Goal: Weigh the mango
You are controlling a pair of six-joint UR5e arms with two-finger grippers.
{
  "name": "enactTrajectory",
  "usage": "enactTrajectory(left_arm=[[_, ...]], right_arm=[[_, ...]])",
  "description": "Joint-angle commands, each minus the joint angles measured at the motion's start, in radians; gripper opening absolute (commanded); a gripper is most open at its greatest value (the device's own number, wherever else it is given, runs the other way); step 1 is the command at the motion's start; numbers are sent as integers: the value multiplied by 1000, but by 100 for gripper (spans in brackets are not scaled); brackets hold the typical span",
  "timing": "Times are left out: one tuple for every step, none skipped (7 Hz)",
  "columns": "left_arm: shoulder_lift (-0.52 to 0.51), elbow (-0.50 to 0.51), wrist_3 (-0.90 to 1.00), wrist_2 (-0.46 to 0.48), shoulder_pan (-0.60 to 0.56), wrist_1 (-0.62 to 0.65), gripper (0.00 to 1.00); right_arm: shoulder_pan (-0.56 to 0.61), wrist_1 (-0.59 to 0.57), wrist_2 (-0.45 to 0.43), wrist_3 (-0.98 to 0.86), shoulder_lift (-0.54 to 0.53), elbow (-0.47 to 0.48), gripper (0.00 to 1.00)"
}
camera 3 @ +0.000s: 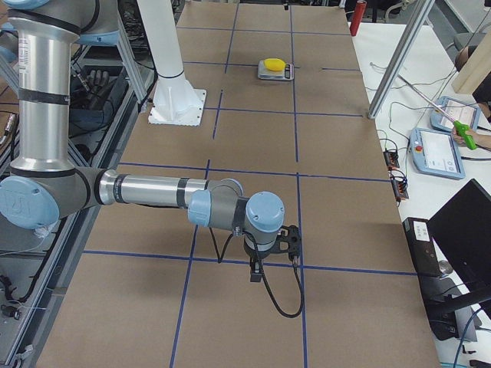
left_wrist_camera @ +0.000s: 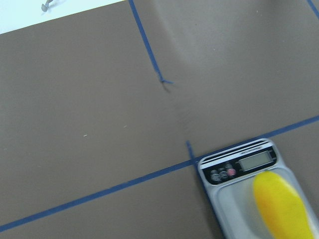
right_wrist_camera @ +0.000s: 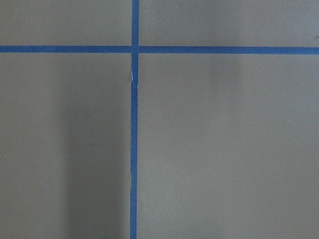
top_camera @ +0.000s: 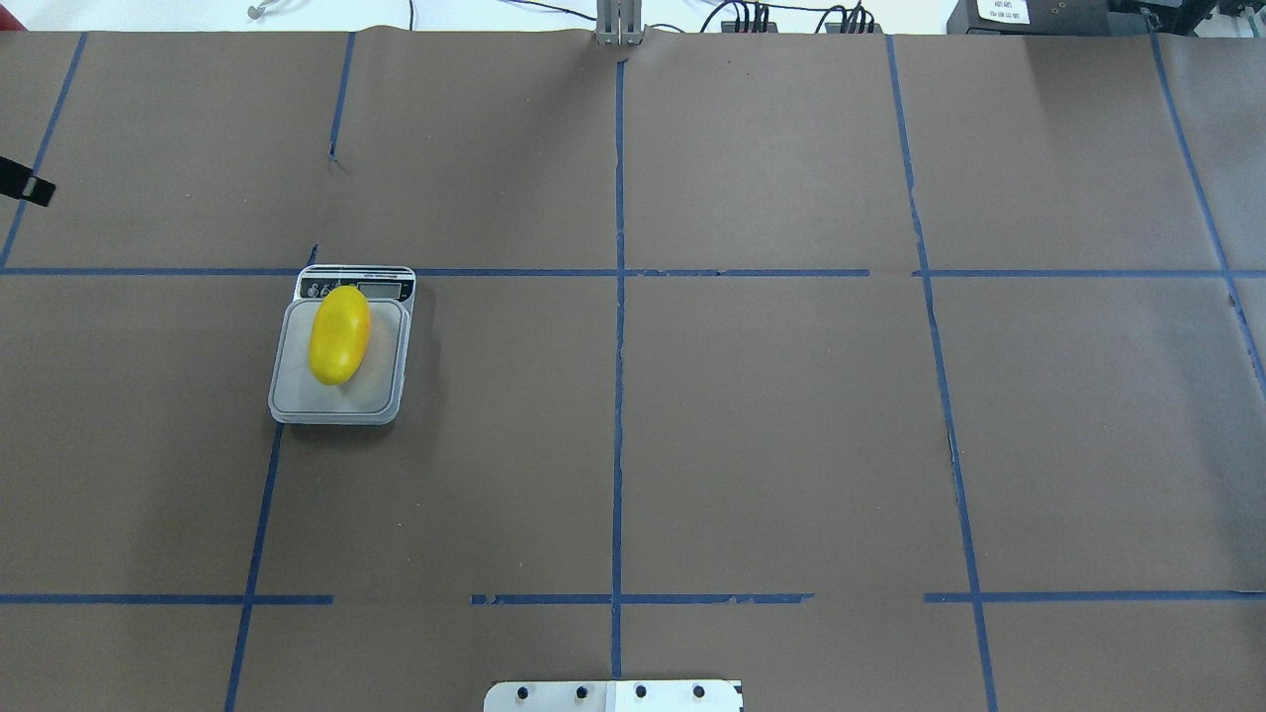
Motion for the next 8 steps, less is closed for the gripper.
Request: enactTrajectory(left_arm=[[116,141,227,-59,-161,-2,100],[188,175,258,-61,-212,-5,100],[211,175,263,-58,-220,-16,100],[213,175,260,-54,-230,-5,100],[218,178,260,-53,-230,4,100],[242,178,260,-56,-231,7,100],[248,186,260,-54,-240,7,100],[250,190,258,-53,-252,7,100]], right_arm=[[0,0,0,0,0,1,100],[0,0,0,-2,0,-1,100],[0,0,0,0,0,1,100],[0,0,0,0,0,1,100],[0,0,0,0,0,1,100],[0,0,0,-2,0,1,100],[0,0,0,-2,0,-1,100],[0,0,0,0,0,1,100]])
